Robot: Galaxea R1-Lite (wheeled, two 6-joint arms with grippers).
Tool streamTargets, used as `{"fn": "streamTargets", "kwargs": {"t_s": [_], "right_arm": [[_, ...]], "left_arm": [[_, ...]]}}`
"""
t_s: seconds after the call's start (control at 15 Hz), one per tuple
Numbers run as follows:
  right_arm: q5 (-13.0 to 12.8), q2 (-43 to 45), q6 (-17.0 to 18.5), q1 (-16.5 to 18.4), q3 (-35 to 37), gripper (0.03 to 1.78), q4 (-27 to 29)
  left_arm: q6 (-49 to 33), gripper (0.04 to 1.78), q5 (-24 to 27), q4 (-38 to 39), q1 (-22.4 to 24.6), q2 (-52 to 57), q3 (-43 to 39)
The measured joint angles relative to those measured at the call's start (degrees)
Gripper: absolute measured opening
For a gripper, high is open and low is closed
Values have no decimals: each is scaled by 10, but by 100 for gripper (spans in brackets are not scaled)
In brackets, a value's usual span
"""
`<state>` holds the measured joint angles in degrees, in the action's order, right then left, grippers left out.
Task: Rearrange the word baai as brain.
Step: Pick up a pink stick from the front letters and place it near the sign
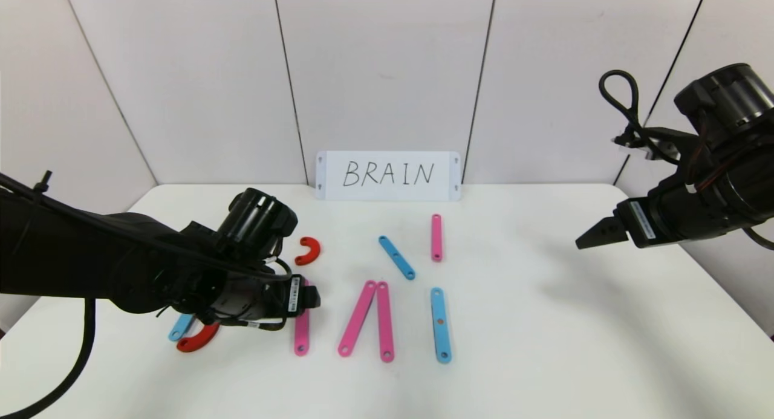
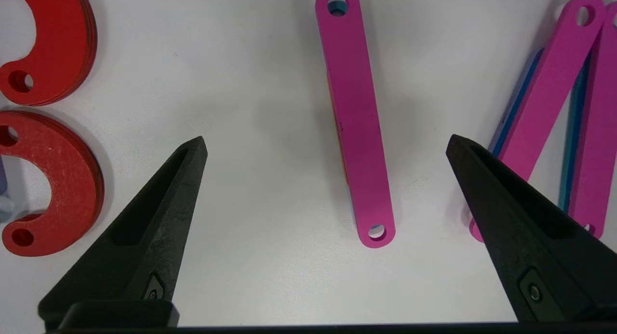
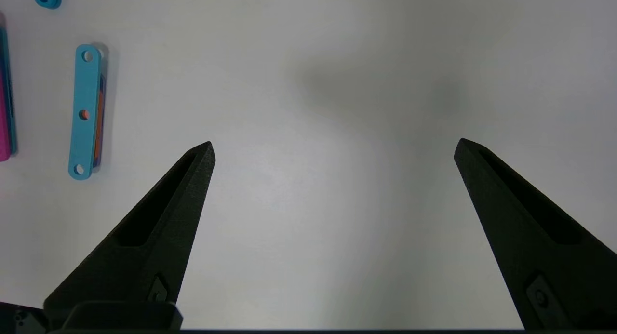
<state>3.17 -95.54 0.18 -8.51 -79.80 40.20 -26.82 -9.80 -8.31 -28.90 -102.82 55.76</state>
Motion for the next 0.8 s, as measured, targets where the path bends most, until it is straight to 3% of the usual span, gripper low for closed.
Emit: {"fn": "streamTargets", "kwargs": {"t_s": [0.8], "right_arm": [[0,3,0,0,1,174,1]], "left_arm": [[-1,174,-2,24,-1,-46,14]]}}
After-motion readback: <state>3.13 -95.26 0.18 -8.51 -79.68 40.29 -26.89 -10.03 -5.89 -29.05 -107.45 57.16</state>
